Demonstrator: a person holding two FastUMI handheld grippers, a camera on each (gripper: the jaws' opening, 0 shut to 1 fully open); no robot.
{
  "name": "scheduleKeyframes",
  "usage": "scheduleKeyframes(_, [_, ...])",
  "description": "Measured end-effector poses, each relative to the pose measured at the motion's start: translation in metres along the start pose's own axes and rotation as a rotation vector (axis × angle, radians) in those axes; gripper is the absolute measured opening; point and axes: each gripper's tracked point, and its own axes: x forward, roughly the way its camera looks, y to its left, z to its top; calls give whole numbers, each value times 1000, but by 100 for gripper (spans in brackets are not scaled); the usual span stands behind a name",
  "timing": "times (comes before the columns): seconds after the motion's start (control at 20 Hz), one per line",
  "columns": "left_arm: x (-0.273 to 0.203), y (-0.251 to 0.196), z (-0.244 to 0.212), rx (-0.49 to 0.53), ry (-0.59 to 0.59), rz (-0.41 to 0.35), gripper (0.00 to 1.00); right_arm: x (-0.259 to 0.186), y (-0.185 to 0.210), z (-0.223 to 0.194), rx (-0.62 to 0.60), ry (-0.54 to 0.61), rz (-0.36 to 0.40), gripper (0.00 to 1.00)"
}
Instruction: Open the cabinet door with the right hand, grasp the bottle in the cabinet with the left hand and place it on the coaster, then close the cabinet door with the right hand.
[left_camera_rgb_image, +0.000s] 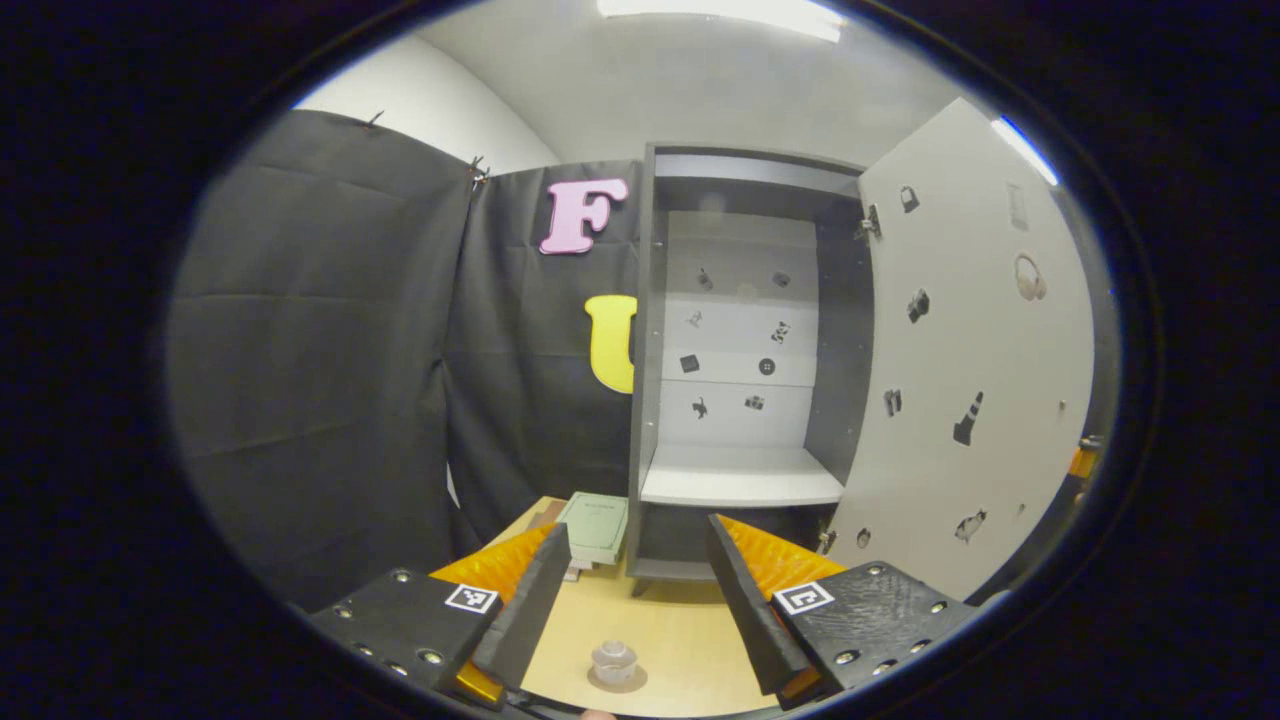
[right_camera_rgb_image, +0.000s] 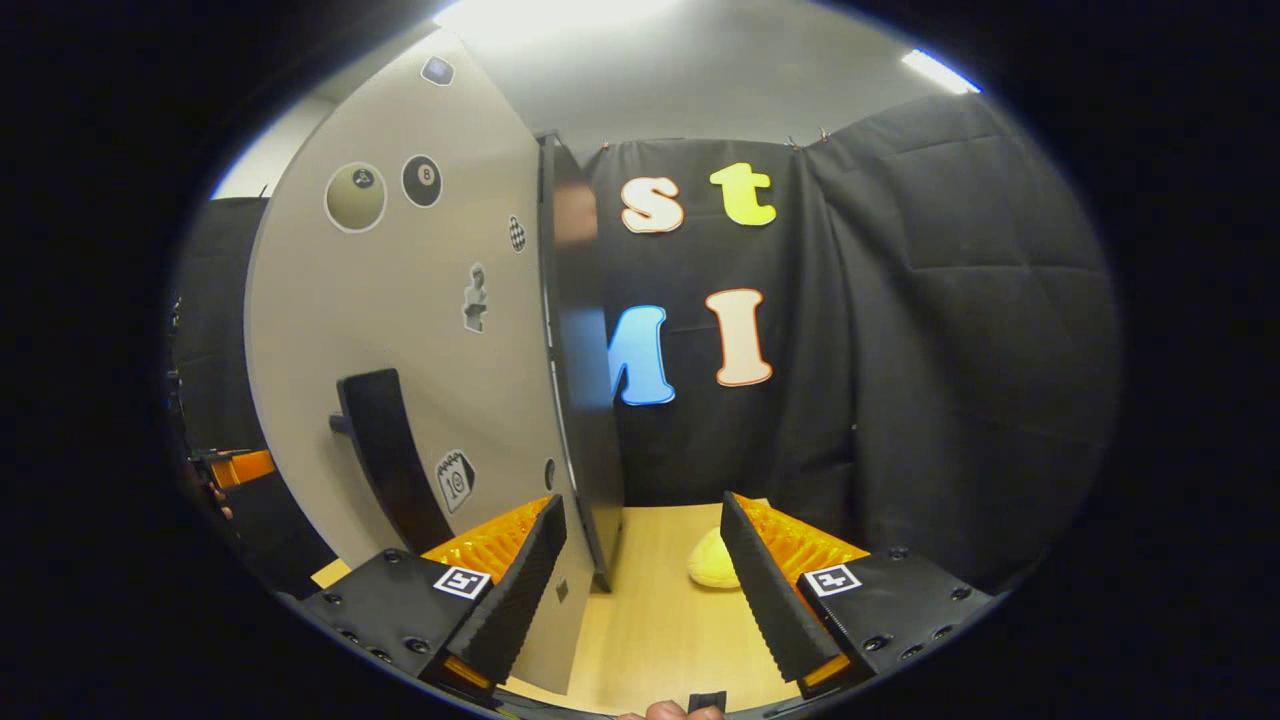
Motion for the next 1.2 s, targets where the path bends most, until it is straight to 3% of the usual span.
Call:
scheduleKeyframes(0.2, [9,-7,5,-64,-13,-82,83,-5,16,5,-23,16,14,98])
scheduleKeyframes(0.25, [13,0,6,-61,-14,-87,82,-6,18,4,-32,20,-9,98])
scheduleKeyframes(0.3, [17,11,4,-53,-13,-83,82,-7,20,10,-56,11,-28,89])
scheduleKeyframes(0.45, [34,36,1,-55,-5,-98,82,-15,32,7,-81,13,-81,89])
scheduleKeyframes(0.5, [40,44,0,-54,-1,-104,84,-15,42,4,-52,20,-79,93])
scheduleKeyframes(0.6, [44,76,-3,-41,7,-108,84,-15,63,2,-25,27,-85,89])
scheduleKeyframes(0.75, [54,103,-6,-33,18,-111,82,-12,95,3,-49,21,-99,93])
scheduleKeyframes(0.8, [56,110,-7,-34,19,-114,82,-9,106,1,-47,22,-94,89])
scheduleKeyframes(1.0, [70,130,-7,-28,16,-118,82,1,152,-2,-21,24,-77,93])
scheduleKeyframes(1.2, [78,155,-12,-27,19,-130,82,19,179,-2,-19,19,-73,89])
